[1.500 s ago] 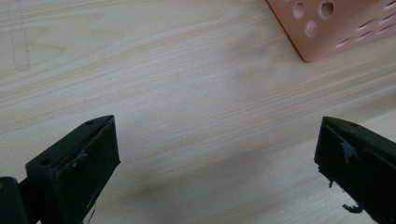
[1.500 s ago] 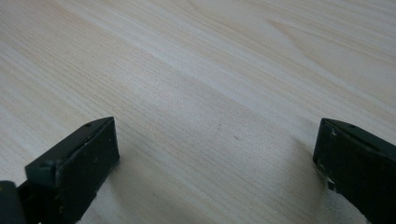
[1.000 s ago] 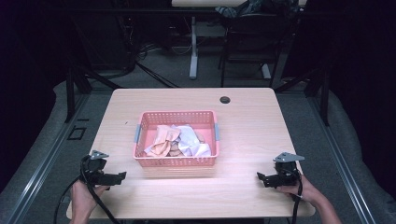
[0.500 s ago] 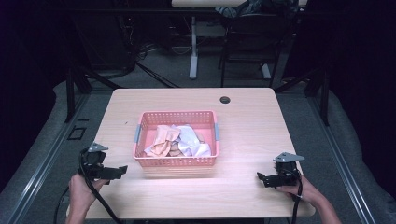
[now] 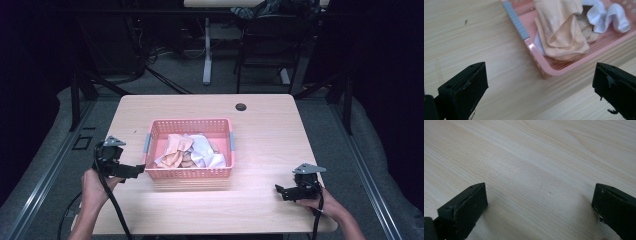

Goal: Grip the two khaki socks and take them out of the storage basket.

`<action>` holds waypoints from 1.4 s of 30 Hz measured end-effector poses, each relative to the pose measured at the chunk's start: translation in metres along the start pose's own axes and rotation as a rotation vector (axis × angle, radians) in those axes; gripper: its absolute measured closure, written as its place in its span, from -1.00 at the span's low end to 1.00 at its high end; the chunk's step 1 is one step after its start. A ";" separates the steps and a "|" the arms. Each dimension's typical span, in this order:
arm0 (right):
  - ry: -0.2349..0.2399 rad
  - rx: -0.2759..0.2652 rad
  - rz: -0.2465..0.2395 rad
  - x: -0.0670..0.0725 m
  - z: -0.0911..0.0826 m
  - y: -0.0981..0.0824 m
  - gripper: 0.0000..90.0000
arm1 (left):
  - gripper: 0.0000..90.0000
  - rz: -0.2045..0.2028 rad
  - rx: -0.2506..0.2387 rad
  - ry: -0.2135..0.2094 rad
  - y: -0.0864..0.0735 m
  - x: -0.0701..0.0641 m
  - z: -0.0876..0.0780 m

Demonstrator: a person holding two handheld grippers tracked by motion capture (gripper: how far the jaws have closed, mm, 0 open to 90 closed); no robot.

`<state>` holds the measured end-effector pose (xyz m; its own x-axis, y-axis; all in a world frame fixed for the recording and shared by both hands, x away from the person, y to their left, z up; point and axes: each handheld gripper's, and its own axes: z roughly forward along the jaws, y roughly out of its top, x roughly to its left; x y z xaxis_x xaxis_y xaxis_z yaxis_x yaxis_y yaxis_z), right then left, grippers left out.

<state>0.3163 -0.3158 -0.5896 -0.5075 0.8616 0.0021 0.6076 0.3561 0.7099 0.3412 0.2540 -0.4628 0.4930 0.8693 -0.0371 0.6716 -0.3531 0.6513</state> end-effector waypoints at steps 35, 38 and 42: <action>-0.001 0.000 0.001 0.000 0.000 0.000 -1.00 | -0.22 0.057 0.254 -0.049 0.066 -0.024 0.099; -0.001 0.000 0.001 0.000 0.000 0.000 -1.00 | -0.14 0.061 0.291 -0.034 0.067 -0.026 0.107; 0.000 0.000 0.001 0.000 0.000 0.000 -1.00 | -0.02 0.054 0.318 -0.021 0.069 -0.027 0.115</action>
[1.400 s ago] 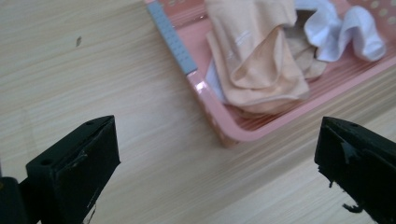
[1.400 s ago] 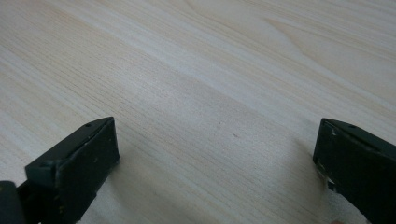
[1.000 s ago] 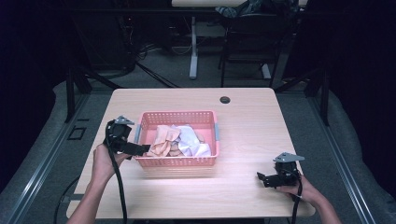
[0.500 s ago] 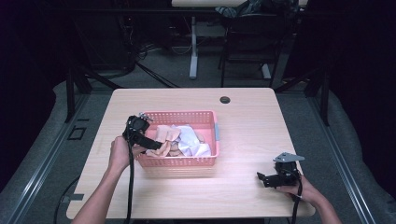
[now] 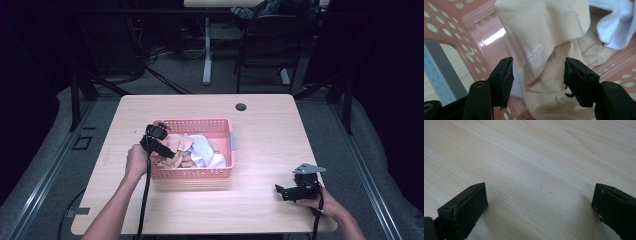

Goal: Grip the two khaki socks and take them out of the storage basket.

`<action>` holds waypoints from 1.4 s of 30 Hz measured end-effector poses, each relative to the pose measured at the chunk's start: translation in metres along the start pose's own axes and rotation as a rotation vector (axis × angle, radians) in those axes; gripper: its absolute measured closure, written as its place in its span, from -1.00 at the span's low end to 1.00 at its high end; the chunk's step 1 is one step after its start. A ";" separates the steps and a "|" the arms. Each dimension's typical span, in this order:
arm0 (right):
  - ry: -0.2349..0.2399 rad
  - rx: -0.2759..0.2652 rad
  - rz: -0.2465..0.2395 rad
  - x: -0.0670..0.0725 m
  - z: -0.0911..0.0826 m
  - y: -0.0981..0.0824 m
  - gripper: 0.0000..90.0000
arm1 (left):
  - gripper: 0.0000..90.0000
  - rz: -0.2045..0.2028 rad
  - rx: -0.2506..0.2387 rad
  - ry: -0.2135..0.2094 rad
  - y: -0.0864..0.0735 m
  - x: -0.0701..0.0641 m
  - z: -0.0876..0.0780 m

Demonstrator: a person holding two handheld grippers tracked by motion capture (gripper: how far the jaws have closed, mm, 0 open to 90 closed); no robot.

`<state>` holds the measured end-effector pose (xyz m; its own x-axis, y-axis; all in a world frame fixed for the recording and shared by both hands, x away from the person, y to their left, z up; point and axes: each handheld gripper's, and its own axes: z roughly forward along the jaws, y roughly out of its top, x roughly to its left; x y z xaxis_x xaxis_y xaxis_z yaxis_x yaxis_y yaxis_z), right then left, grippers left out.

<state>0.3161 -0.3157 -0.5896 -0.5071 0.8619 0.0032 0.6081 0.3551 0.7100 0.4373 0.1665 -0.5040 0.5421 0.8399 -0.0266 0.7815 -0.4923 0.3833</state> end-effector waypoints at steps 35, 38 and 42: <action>-0.002 0.000 0.001 0.000 0.000 0.000 -1.00 | 0.90 0.041 -0.085 0.052 0.009 0.001 -0.034; -0.002 0.000 0.002 0.000 0.000 0.000 -1.00 | 0.90 0.054 -0.085 0.056 0.010 0.000 -0.040; -0.003 0.000 0.002 0.000 0.000 0.000 -1.00 | 0.91 0.054 -0.102 0.056 0.012 0.000 -0.048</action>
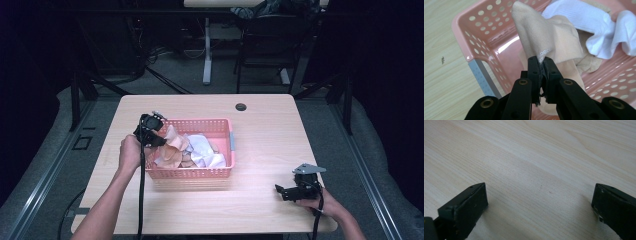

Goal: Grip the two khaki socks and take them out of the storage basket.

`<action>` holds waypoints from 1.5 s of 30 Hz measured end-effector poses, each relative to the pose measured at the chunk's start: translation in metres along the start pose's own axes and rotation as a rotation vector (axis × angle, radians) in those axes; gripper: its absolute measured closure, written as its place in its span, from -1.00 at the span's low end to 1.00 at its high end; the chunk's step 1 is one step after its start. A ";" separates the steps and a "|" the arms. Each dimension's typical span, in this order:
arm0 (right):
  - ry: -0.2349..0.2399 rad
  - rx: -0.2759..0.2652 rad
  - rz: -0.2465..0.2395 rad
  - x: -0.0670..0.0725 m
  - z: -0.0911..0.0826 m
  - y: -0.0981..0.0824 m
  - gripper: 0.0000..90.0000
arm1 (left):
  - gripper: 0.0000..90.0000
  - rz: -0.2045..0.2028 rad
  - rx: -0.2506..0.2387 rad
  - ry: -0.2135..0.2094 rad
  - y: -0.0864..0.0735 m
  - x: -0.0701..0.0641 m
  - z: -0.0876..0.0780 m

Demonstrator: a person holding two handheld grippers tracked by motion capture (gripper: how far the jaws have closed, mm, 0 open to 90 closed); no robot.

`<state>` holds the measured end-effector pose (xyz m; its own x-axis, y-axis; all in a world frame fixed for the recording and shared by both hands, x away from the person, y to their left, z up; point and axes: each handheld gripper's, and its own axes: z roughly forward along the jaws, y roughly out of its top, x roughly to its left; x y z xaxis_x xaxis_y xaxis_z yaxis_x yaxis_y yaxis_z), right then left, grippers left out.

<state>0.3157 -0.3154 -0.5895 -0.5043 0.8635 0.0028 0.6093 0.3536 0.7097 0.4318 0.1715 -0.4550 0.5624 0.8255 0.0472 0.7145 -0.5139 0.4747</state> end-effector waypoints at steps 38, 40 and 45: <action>-0.004 0.002 0.005 0.000 0.000 0.000 -1.00 | 0.91 0.019 -0.121 0.028 0.017 0.014 -0.097; -0.002 0.001 0.005 0.000 0.000 0.000 -1.00 | 0.90 0.011 -0.131 0.031 0.014 0.016 -0.099; -0.002 0.001 0.004 0.000 0.000 0.000 -1.00 | 0.90 -0.009 -0.155 0.043 0.007 0.022 -0.104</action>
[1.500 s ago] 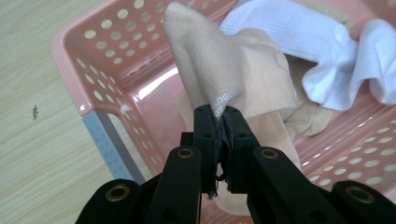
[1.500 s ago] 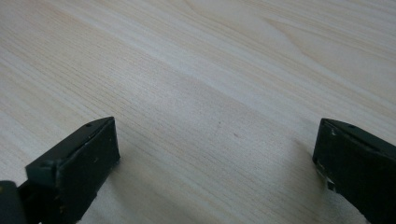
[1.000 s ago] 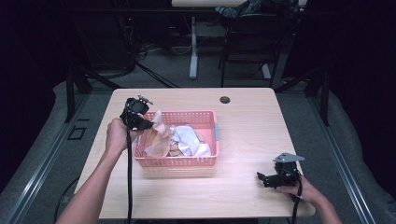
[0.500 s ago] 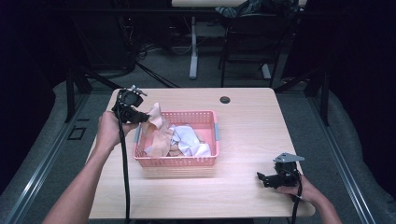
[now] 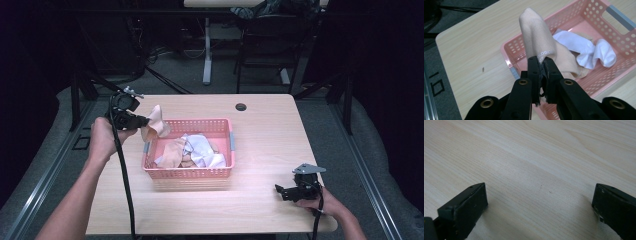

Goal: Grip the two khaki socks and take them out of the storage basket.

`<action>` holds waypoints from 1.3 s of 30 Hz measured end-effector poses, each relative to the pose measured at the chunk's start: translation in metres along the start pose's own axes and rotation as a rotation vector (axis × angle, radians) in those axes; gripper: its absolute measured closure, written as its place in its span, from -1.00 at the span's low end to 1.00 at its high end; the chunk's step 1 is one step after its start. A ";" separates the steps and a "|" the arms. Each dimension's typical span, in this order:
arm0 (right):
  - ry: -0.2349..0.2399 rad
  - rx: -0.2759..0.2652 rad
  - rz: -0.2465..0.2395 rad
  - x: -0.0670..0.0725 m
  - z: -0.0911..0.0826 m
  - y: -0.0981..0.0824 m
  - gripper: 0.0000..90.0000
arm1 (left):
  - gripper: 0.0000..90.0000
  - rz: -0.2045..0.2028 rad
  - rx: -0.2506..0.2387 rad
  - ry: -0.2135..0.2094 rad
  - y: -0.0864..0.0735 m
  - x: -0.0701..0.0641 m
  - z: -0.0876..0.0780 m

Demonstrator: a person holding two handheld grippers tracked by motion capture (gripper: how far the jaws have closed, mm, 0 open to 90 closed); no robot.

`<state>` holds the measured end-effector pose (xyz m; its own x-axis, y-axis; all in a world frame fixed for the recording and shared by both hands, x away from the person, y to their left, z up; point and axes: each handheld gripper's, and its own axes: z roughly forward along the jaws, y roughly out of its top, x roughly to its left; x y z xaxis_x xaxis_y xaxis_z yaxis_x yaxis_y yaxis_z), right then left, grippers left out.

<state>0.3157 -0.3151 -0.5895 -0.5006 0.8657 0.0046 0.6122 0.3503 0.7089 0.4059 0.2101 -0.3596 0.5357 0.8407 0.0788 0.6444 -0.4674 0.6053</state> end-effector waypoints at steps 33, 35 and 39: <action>-0.029 -0.001 0.026 0.004 -0.002 -0.002 -1.00 | 0.92 -0.184 0.009 0.092 -0.058 0.069 -0.009; -0.027 0.001 0.026 0.004 -0.002 -0.002 -1.00 | 0.92 -0.191 0.019 0.096 -0.063 0.074 -0.006; -0.025 -0.001 0.026 0.004 -0.002 -0.002 -1.00 | 0.92 -0.250 0.011 0.070 -0.072 0.084 0.002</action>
<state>0.3114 -0.3128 -0.5894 -0.4693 0.8830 0.0057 0.6240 0.3271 0.7097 0.4061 0.3140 -0.3981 0.3207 0.9470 -0.0175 0.7579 -0.2455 0.6044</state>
